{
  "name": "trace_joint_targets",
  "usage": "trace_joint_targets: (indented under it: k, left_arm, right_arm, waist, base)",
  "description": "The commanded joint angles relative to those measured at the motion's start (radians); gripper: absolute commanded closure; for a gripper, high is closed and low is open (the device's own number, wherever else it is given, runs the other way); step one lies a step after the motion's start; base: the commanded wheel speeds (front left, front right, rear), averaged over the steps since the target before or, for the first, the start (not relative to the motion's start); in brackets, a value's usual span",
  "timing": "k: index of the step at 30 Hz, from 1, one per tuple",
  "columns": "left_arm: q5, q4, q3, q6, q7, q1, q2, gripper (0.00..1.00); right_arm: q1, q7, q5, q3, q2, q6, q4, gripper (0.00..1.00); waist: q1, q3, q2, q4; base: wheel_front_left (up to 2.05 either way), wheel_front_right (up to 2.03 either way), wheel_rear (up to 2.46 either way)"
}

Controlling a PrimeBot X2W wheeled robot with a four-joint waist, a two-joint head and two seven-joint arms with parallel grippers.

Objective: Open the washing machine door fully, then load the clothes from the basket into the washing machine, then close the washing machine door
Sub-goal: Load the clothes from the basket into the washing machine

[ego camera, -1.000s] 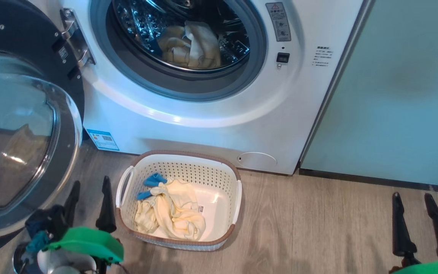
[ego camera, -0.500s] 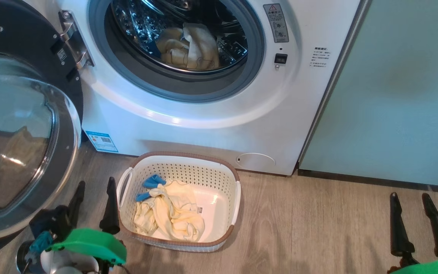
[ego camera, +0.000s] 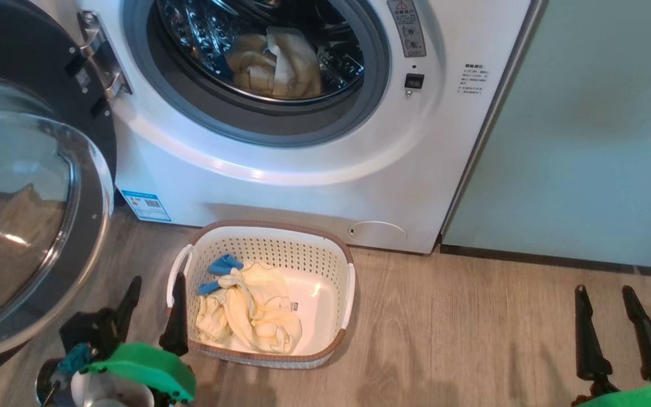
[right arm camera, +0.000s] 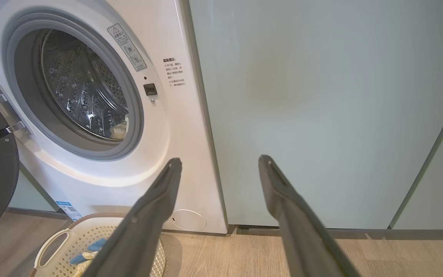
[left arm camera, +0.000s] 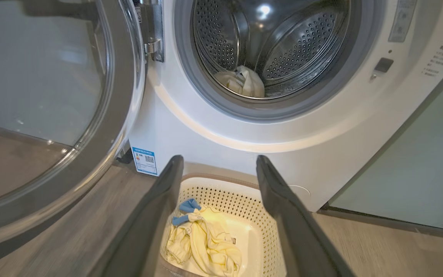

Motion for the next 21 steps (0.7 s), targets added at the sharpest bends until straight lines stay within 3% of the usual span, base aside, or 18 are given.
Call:
trace_joint_targets:
  k: [1,9,21]
  left_arm:
    - [0.004,-0.007,0.031,-0.011,0.005,-0.071,0.024,0.00]
    - [-0.010,0.113,-0.014,-0.069,0.026,-0.165,0.009,0.00]
    - [-0.034,0.466,-0.061,-0.190,0.060,-0.438,-0.015,0.00]
  right_arm:
    - [-0.028,-0.001,0.008,0.026,-0.016,-0.003,-0.039,0.00]
    - [-0.059,-0.006,0.015,0.028,-0.016,-0.003,-0.048,0.00]
    - [-0.149,-0.030,0.055,0.043,-0.016,-0.003,-0.047,0.00]
  waist:
    - [0.0000,0.017,0.0000,-0.008]
    - [0.0000,0.111,0.0000,-0.043]
    - [0.0000,0.356,0.0000,-0.135]
  base:
    - [0.00,0.00,0.00]
    - [0.00,0.00,0.00]
    - [0.00,0.00,0.00]
